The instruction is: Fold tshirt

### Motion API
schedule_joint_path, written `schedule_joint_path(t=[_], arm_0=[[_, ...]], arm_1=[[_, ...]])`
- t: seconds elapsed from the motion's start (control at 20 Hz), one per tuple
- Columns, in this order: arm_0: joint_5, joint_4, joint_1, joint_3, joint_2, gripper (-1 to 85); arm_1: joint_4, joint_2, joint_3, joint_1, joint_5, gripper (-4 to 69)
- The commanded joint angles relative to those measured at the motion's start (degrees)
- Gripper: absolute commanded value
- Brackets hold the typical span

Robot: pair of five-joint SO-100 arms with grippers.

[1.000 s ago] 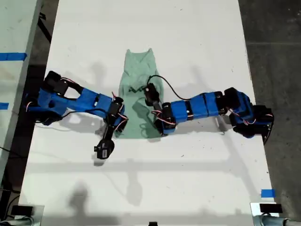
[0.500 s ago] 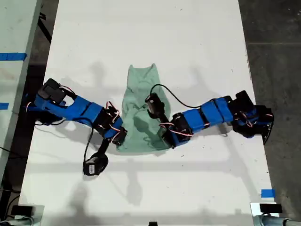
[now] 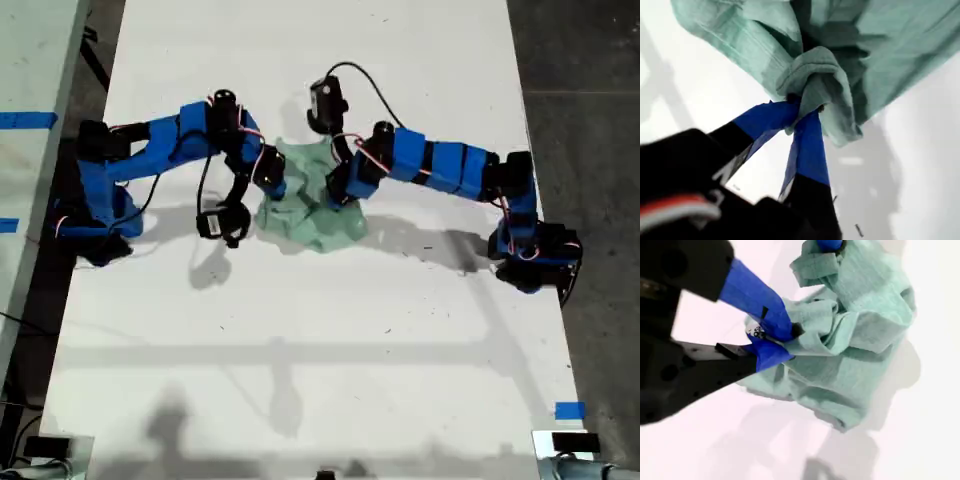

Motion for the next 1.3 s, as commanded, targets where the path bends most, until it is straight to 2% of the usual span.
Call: schedule_joint_path(t=[0.0,0.3,0.35,0.45,0.55,0.7,0.75,0.9,1.0,1.15,1.25], arm_0=[[6.42,-1.49,-8.79,-1.58,3.43,-0.1],[11.16,-5.10,-15.47,-1.67,-1.23,0.0],[10.81,-5.45,-16.26,-1.67,-1.58,2.0],[8.17,-4.39,-20.21,-1.49,-0.79,11.7],[7.91,-2.90,-26.89,-0.79,2.81,24.2],[8.00,-0.62,-37.97,-0.18,9.05,26.9],[11.87,-1.41,-39.55,0.00,10.90,35.1],[12.57,-0.70,-40.17,4.66,15.82,26.1],[11.34,-1.58,-36.56,12.66,20.39,17.0],[7.38,-10.46,-28.12,35.33,37.44,10.2],[3.08,-17.40,-20.57,52.21,51.33,8.9]], arm_1=[[-5.01,3.78,-4.04,7.65,-3.87,-0.8],[-11.43,-2.29,-4.04,12.74,-6.24,-0.1],[-12.04,-3.08,-4.04,13.36,-6.42,6.9],[-11.60,-3.60,-4.04,16.17,-8.44,41.7],[-7.73,-1.14,-4.04,21.01,-9.49,34.9],[-1.85,5.80,-1.93,29.62,-13.01,28.5],[0.53,8.35,-1.14,32.08,-14.50,27.8],[5.27,18.63,7.29,36.65,-17.49,24.9],[4.66,29.62,19.95,37.18,-17.58,16.0],[2.64,46.67,41.92,33.31,-13.36,15.8],[-0.62,57.48,56.78,26.54,-6.86,15.5]])
